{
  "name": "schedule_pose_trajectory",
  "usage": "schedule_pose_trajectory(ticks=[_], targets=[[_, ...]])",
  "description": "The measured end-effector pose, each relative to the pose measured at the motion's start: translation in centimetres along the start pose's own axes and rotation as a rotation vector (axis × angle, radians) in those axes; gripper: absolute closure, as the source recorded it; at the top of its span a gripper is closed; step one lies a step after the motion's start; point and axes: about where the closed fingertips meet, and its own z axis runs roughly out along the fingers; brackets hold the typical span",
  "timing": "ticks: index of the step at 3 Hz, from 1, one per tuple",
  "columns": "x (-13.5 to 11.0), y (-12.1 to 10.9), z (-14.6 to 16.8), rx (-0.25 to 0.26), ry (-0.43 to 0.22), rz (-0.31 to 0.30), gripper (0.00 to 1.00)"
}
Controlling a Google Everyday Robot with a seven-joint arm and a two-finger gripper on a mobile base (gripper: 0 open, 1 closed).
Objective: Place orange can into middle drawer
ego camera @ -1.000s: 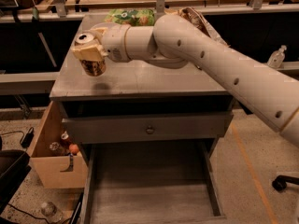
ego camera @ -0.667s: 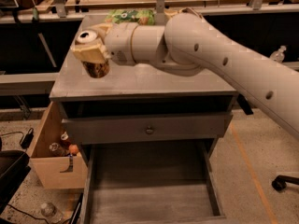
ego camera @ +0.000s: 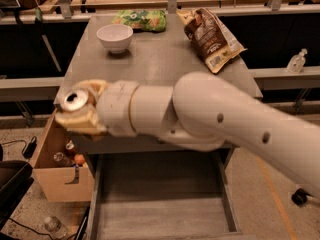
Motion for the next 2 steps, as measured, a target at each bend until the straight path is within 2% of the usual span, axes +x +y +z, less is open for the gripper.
schedule_pose_trajectory(ticks=[1, 2], targets=[[6.7, 3.7, -3.5, 0.006, 0.089, 0.003, 1.0], [15.2, 1.1, -10.4, 0.107, 0.157, 0.024, 1.0]])
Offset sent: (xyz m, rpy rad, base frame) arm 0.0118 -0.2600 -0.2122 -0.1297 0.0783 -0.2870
